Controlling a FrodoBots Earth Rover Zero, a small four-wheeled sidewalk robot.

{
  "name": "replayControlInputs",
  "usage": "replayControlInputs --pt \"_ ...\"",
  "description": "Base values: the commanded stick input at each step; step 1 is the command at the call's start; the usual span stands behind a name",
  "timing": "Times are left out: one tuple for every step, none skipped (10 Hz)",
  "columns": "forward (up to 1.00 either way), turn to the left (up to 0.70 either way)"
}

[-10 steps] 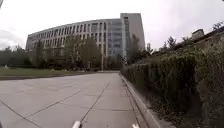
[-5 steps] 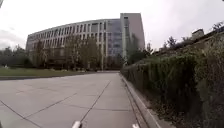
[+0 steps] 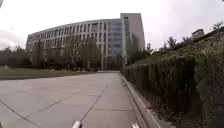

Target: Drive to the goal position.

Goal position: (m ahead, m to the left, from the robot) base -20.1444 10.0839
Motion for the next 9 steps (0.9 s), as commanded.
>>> replayControlInputs --pt "0.07 0.0" --pt "0.06 0.0" --pt "0.07 0.0" --pt "0.07 0.0" --pt "0.07 0.0" --pt "0.07 0.0" --pt "0.06 0.0" --pt "0.07 0.0" --pt "0.06 0.0"
